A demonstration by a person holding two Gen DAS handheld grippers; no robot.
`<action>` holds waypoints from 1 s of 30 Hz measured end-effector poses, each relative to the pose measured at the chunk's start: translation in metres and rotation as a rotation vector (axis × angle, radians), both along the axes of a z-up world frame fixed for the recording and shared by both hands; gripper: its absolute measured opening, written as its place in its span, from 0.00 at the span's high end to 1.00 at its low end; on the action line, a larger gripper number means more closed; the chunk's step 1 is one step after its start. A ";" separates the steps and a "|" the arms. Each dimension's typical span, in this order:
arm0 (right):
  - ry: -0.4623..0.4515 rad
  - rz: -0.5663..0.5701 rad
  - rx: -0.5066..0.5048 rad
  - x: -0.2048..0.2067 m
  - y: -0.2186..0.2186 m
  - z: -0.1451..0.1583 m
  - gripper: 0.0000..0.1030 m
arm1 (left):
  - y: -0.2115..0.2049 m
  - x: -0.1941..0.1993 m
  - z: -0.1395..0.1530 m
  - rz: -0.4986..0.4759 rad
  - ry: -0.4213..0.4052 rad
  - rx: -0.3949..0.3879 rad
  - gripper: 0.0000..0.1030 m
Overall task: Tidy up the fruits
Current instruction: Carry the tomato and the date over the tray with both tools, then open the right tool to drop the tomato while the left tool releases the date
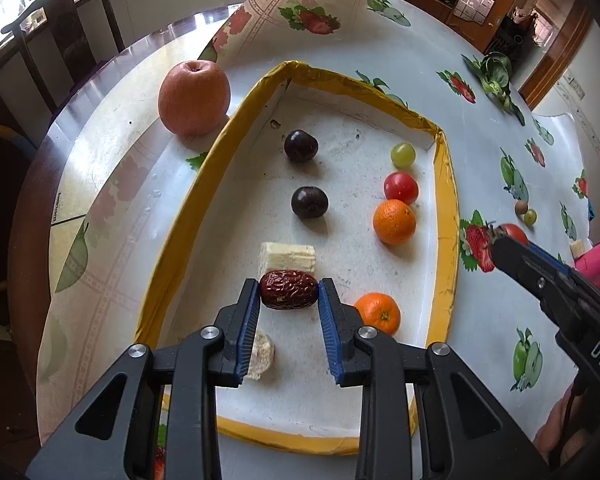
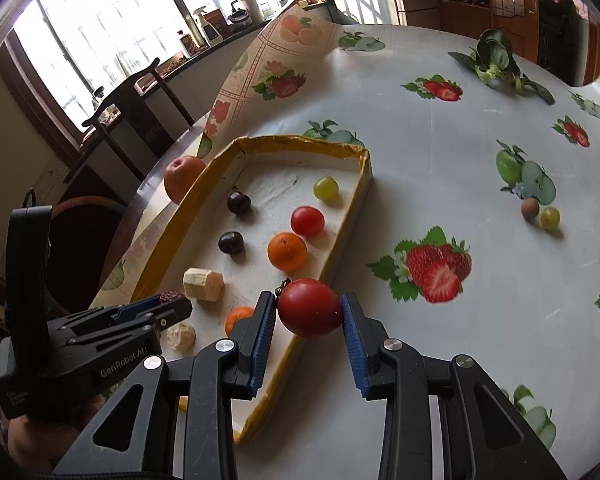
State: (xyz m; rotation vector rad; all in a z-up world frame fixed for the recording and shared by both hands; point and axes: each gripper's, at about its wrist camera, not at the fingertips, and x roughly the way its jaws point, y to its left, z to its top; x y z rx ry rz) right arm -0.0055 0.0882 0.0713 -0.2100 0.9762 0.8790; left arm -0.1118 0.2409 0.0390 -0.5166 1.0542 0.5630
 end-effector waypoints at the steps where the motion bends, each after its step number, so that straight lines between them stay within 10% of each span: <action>1: -0.010 0.005 0.004 0.006 0.011 0.003 0.67 | 0.005 0.004 0.001 0.004 -0.005 -0.001 0.74; 14: -0.028 0.074 -0.016 0.068 0.119 -0.006 0.66 | 0.045 0.059 -0.005 -0.001 -0.013 -0.023 0.74; 30: 0.001 0.108 -0.090 0.088 0.147 -0.055 0.64 | 0.055 0.075 -0.035 0.016 0.026 -0.066 0.73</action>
